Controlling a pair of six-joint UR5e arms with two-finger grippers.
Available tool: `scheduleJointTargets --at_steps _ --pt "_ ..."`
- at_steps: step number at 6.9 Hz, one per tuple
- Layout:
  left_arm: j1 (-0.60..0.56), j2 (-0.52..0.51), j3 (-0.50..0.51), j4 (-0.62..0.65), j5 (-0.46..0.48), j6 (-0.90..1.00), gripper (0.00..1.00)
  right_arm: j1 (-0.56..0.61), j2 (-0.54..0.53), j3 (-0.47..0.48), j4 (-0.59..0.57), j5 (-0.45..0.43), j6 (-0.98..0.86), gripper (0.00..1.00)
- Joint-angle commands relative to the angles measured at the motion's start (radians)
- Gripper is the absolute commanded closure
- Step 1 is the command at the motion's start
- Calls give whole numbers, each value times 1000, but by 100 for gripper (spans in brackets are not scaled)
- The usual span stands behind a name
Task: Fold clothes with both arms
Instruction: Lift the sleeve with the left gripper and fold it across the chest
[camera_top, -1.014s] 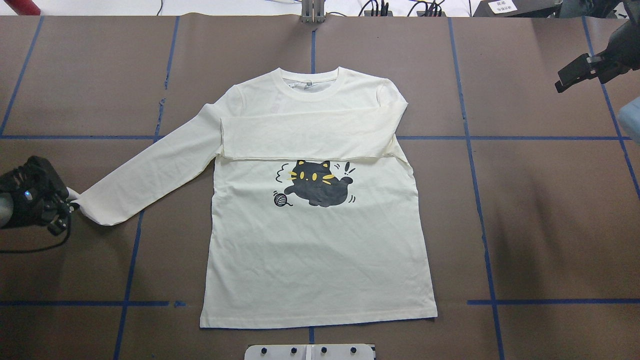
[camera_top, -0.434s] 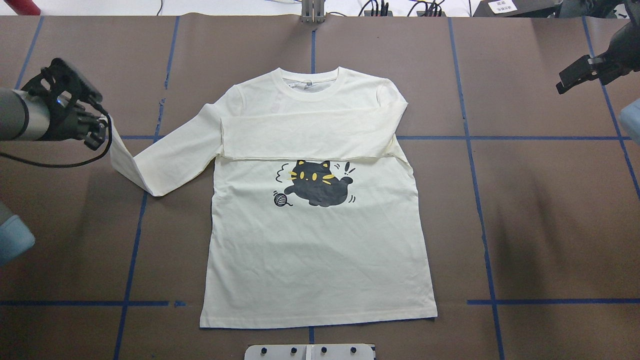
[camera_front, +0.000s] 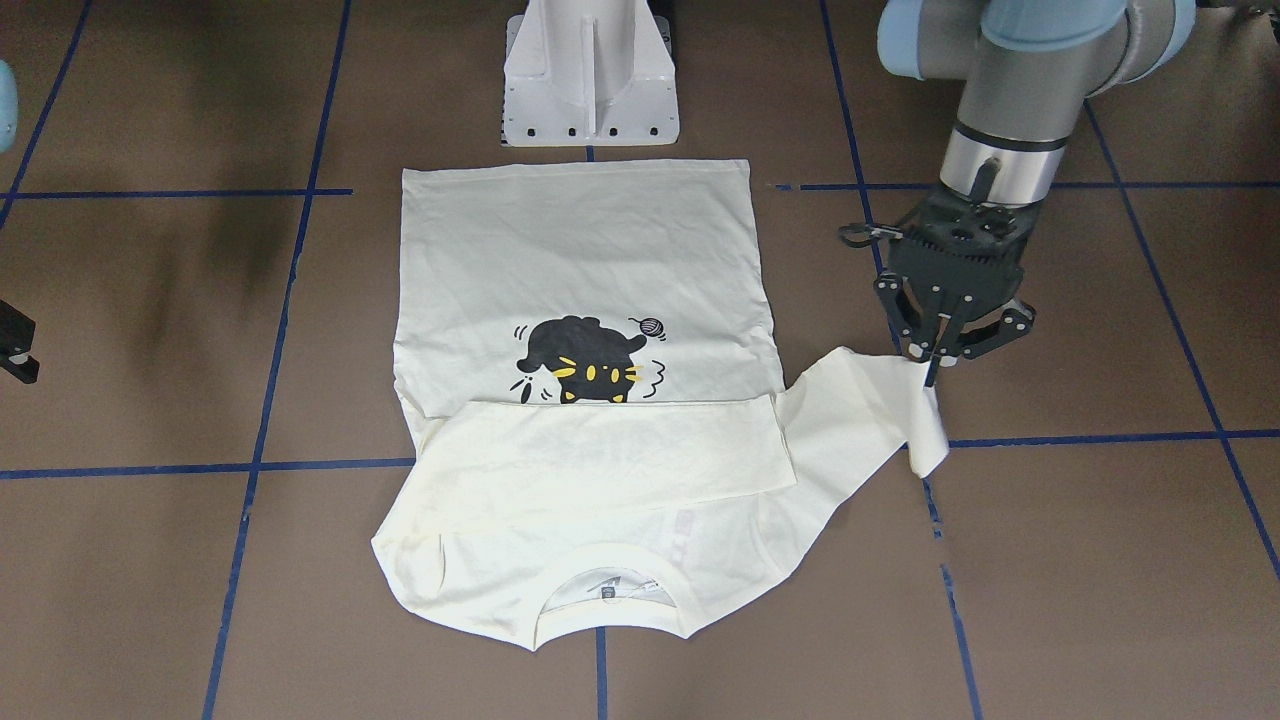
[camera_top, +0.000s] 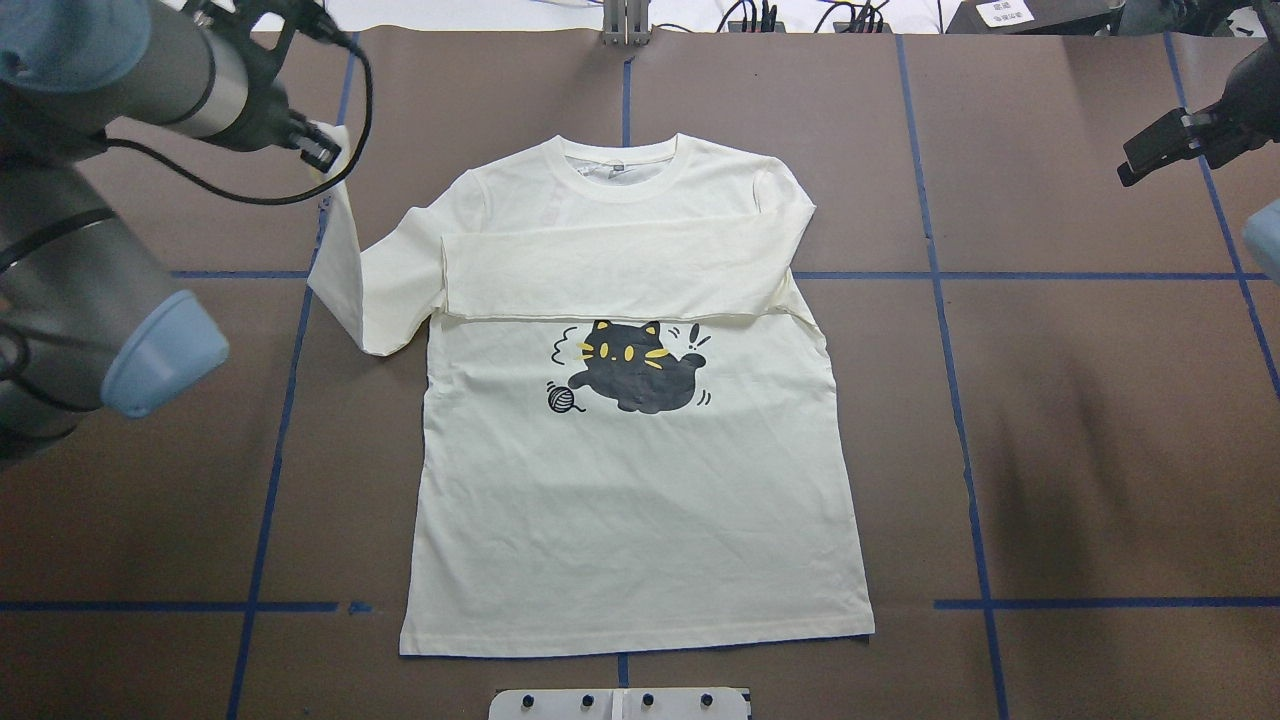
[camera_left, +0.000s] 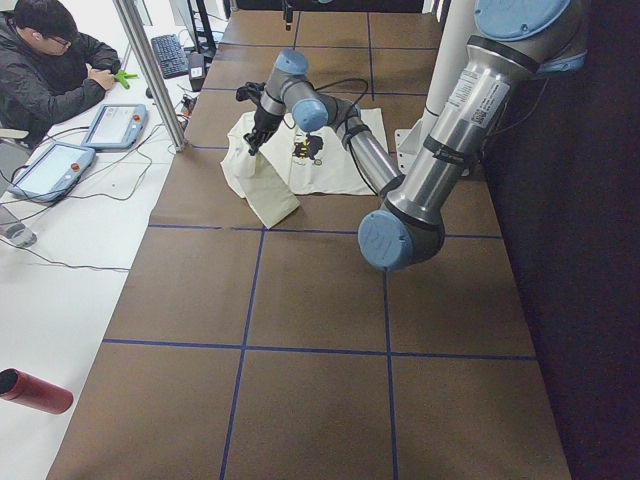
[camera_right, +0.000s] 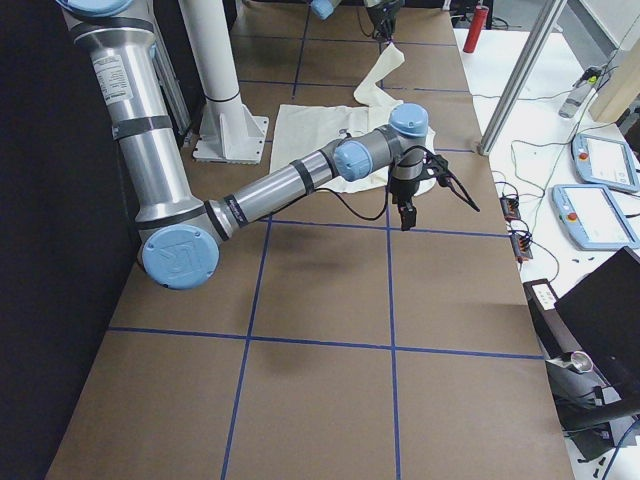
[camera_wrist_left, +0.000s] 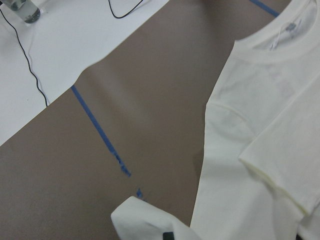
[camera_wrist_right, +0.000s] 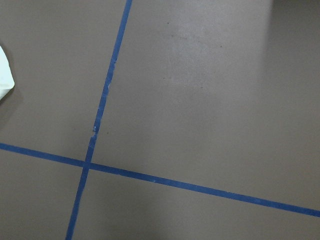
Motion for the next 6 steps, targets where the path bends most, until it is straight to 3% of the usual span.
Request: scheduleJointTargets --at_steps 1,3,5,6 --pt "55 -286 189 50 41 -261 100 5 0 -1 0 0 1 0" --pt "196 -437 324 41 224 -391 100 7 3 -2 0 -2 1 0" --pt "314 -477 369 -21 392 -398 100 8 2 -4 0 -2 2 0" --pt "339 -476 444 -123 409 -390 100 8 2 -4 0 -3 4 0"
